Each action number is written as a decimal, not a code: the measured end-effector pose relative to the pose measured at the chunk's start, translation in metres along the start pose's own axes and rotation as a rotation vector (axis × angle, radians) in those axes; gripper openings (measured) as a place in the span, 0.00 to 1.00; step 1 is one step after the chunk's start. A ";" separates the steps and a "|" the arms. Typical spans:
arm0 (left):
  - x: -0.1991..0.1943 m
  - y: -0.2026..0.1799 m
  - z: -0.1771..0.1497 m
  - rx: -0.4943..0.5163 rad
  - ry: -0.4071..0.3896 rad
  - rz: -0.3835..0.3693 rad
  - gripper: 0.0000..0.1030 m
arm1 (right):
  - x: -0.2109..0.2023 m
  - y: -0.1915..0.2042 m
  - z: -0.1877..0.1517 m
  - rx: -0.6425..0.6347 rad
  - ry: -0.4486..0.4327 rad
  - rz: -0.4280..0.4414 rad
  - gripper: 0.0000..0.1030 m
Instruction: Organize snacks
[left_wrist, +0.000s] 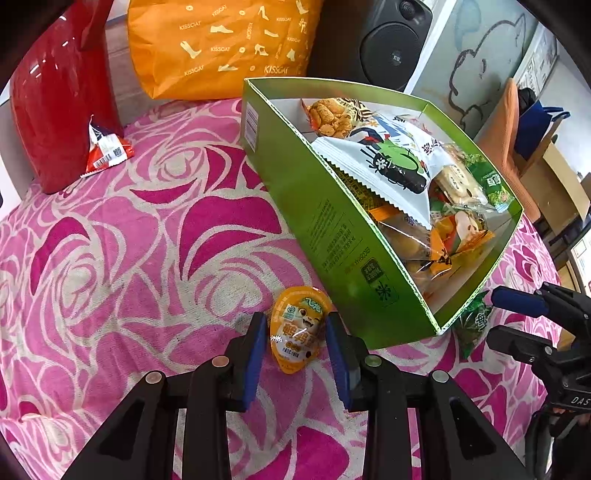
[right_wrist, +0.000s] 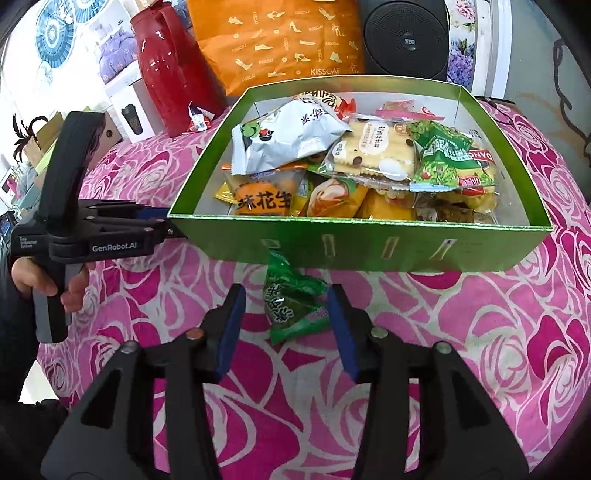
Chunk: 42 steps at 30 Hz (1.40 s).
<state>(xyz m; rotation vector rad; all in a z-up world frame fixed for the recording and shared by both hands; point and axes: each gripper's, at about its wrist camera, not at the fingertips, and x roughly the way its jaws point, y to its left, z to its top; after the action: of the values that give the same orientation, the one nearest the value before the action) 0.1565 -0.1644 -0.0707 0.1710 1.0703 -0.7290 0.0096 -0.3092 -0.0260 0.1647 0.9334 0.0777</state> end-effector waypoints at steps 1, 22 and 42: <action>0.000 0.000 0.000 0.003 -0.002 -0.002 0.24 | 0.001 0.000 0.000 0.001 0.002 0.000 0.47; -0.117 -0.025 0.003 0.022 -0.252 -0.052 0.22 | -0.030 0.016 -0.005 -0.020 -0.084 0.004 0.27; -0.052 -0.112 0.060 0.154 -0.197 -0.112 0.22 | -0.078 -0.066 0.048 0.133 -0.320 -0.153 0.28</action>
<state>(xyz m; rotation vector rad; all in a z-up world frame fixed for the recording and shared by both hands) 0.1176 -0.2531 0.0259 0.1680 0.8413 -0.9104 0.0018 -0.3899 0.0522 0.2207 0.6292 -0.1492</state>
